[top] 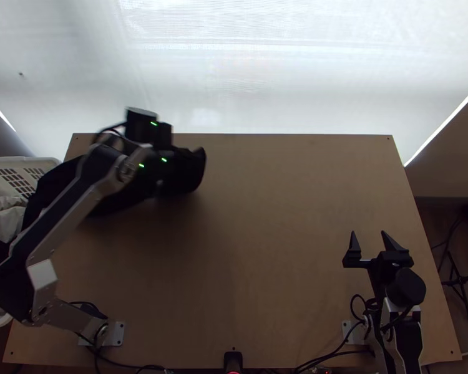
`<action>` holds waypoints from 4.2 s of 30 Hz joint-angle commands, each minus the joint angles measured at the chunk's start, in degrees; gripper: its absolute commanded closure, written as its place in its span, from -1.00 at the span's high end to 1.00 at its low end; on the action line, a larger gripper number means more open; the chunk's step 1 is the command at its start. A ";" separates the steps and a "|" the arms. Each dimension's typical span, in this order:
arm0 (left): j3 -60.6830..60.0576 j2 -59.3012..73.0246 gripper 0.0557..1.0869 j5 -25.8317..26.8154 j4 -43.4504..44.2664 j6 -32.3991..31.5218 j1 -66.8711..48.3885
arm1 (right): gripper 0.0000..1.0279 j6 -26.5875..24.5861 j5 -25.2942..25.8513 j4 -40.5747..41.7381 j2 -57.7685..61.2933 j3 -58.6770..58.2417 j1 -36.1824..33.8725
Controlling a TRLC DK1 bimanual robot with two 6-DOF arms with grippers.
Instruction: Fold the t-shirt
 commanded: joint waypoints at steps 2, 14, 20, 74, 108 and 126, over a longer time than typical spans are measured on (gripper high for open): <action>-8.07 7.32 -0.93 -2.43 10.27 -1.59 -15.35 | 0.92 0.26 0.02 0.07 -0.15 0.02 -0.45; 3.36 27.53 -0.93 -2.78 17.82 -4.31 -24.57 | 0.92 0.61 0.02 0.07 -0.77 0.02 -1.33; 16.81 37.20 -0.93 -2.86 17.82 -6.42 -27.83 | 0.92 0.88 0.02 0.07 -1.12 0.02 -2.12; -16.68 -21.16 0.91 3.20 7.37 6.24 34.75 | 0.83 7.91 8.20 2.97 30.26 28.93 2.10; -34.87 -26.08 0.91 5.92 20.55 5.44 42.93 | 0.91 -19.08 -2.35 -38.95 105.84 94.15 59.14; -37.07 -25.38 0.91 6.19 23.80 5.71 45.12 | 0.89 -21.10 -13.86 -34.21 120.70 102.23 53.78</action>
